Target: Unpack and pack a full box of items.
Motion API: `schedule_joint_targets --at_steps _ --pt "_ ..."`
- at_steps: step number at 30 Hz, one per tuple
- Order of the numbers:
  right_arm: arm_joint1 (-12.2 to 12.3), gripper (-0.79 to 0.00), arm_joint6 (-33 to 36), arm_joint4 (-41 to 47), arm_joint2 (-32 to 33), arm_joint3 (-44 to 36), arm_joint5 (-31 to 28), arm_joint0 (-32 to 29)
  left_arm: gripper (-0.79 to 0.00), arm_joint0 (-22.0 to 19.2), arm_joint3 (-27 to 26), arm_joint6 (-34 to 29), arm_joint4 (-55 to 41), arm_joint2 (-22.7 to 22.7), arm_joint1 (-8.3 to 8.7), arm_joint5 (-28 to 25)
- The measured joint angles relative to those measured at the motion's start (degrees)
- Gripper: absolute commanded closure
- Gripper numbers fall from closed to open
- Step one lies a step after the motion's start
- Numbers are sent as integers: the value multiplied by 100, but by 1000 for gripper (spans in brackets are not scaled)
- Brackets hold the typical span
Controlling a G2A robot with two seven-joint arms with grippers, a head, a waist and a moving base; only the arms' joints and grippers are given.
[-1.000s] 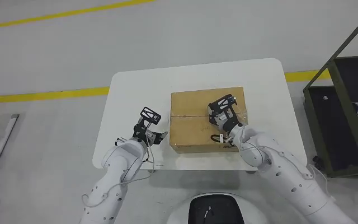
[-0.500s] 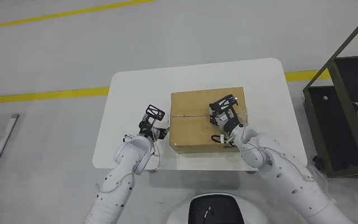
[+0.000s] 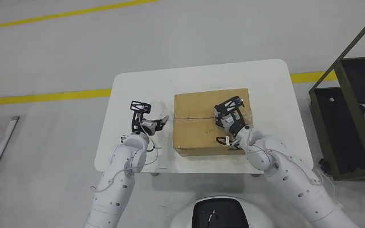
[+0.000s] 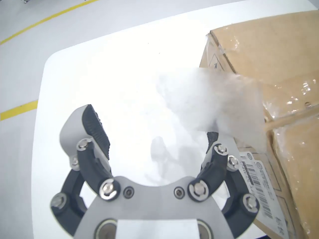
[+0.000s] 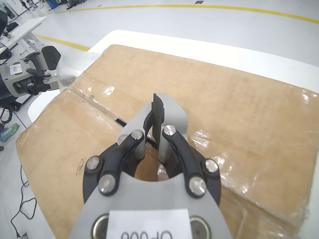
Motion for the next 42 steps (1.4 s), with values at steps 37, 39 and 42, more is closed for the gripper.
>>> schedule_joint_targets --at_steps 37,39,42 --pt "-39 0 57 167 578 -267 -72 -392 -785 -1271 -175 -102 123 727 -363 -440" --pt "-32 0 43 255 673 -323 -59 -447 -785 -1349 -199 -121 140 821 -395 -471" --pt "-12 0 29 555 950 -433 -15 -560 -785 -1470 -210 -136 179 1006 -458 -466"
